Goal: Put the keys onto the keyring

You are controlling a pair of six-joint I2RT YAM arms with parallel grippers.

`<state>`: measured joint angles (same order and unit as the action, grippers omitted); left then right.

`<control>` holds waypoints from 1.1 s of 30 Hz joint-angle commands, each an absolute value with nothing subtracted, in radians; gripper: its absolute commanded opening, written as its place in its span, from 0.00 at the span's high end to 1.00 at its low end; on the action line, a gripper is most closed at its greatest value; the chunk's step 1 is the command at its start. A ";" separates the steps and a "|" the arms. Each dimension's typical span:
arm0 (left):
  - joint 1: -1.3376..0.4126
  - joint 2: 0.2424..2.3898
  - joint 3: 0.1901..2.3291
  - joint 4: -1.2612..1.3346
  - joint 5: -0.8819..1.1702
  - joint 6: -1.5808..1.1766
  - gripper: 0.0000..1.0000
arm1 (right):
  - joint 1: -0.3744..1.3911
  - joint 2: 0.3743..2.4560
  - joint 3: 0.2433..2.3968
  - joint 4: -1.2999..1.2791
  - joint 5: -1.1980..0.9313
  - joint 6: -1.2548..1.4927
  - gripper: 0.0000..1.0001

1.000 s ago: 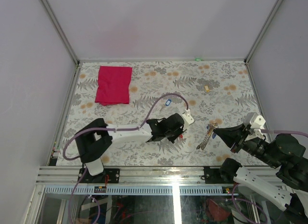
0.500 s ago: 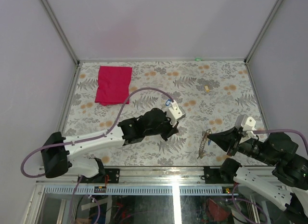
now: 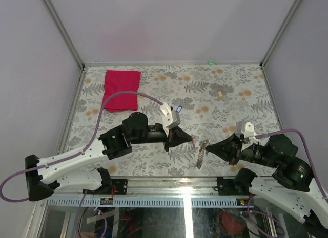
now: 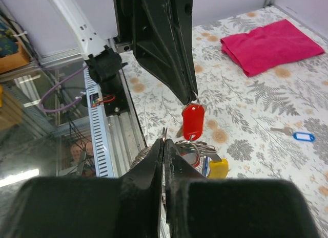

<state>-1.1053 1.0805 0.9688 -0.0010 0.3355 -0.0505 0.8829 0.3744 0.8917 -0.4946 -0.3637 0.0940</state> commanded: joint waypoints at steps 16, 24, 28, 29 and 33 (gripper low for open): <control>-1.106 1.015 1.051 -0.005 0.544 -0.003 1.00 | 0.881 0.188 0.597 0.032 -0.568 -0.430 0.99; -1.106 1.010 1.078 -0.018 0.562 0.010 1.00 | 0.882 0.233 0.637 0.076 -0.525 -0.260 1.00; -1.106 1.010 1.080 -0.020 0.548 0.010 1.00 | 0.883 0.303 0.740 -0.014 -0.525 -0.163 0.98; -1.106 1.011 1.080 -0.020 0.541 0.008 1.00 | 0.882 0.317 0.760 -0.031 -0.516 -0.144 0.98; -1.106 1.008 1.076 -0.020 0.504 0.006 1.00 | 0.882 0.356 0.816 -0.064 -0.486 -0.047 0.97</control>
